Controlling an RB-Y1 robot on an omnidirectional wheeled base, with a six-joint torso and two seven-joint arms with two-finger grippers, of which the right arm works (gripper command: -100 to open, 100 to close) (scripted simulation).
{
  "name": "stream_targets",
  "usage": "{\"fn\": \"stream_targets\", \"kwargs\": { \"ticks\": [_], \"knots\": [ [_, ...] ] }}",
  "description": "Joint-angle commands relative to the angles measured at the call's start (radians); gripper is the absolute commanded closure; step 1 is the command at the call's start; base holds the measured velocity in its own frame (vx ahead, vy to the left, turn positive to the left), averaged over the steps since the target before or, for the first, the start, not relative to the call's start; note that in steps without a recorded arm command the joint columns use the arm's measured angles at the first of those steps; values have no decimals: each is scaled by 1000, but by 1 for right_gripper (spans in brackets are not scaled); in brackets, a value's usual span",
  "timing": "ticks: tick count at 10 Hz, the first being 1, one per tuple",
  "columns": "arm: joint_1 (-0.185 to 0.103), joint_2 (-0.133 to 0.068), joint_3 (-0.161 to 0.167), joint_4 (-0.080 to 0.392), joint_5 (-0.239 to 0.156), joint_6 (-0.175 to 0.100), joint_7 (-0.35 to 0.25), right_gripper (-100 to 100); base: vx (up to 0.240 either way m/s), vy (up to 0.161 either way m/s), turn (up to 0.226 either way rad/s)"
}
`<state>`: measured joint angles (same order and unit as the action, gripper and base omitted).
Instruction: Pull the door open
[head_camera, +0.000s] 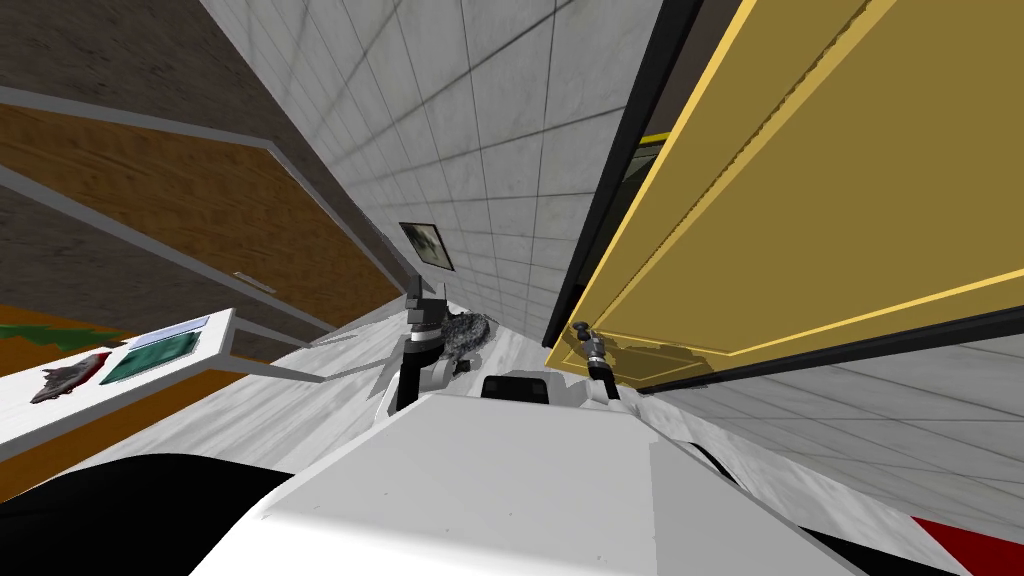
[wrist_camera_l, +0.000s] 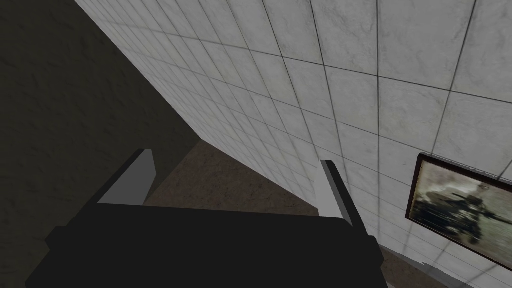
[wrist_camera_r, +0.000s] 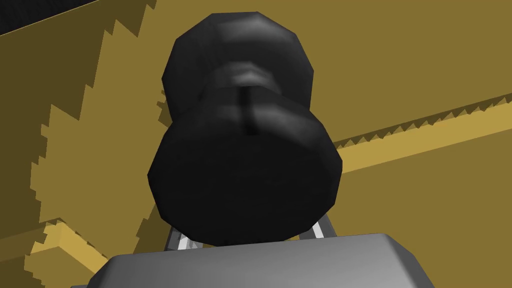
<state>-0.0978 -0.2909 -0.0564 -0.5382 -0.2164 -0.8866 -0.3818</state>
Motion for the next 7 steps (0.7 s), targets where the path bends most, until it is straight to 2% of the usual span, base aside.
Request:
{"fn": "stream_targets", "kwargs": {
  "ticks": [1,3,4,5,6,7],
  "knots": [
    [8,18,11,-50,5,14,3,100,0,5,19],
    [7,16,25,-55,-21,16,-68,100,-36,-11,44],
    [7,16,25,-55,-21,16,-80,100,-47,-15,69],
    [7,14,33,-56,-34,17,-121,100,-40,-23,51],
    [7,14,33,-56,-34,17,-121,100,-32,-14,12],
    [7,13,40,-56,-47,17,-163,100,-35,-11,27]
  ]
}}
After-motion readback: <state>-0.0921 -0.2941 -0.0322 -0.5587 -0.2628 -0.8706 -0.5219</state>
